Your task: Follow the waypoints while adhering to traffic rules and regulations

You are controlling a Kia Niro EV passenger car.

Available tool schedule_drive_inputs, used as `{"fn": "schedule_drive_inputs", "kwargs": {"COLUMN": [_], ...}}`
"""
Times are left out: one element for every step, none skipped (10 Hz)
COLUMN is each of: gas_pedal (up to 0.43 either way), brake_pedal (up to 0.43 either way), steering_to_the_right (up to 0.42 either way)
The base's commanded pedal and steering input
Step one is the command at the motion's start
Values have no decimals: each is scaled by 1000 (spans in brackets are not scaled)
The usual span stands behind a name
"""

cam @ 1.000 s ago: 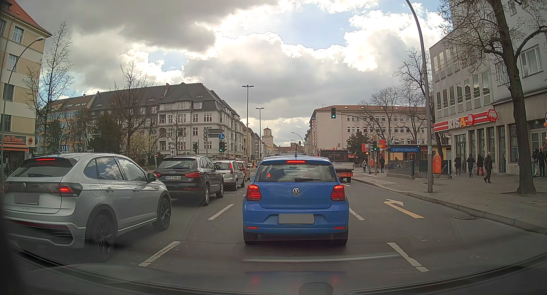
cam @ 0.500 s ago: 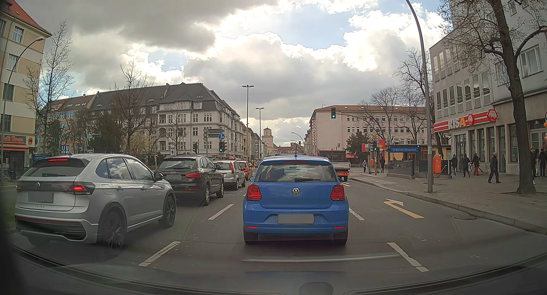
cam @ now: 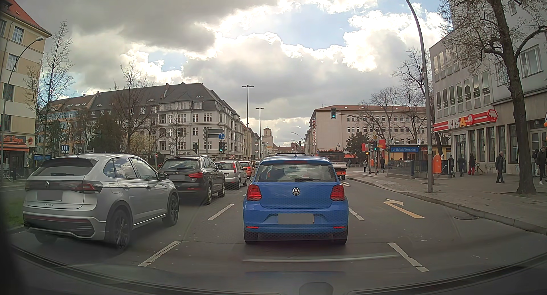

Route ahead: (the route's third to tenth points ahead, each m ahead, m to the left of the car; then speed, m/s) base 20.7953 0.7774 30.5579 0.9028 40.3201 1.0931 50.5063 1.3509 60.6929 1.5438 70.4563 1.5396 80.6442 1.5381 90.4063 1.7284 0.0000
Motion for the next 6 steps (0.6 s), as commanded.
{"fn": "schedule_drive_inputs", "kwargs": {"gas_pedal": [0, 0, 0, 0, 0, 0], "brake_pedal": [372, 366, 354, 329, 293, 256], "steering_to_the_right": [-1, -1, -1, -1, -1, -1]}}
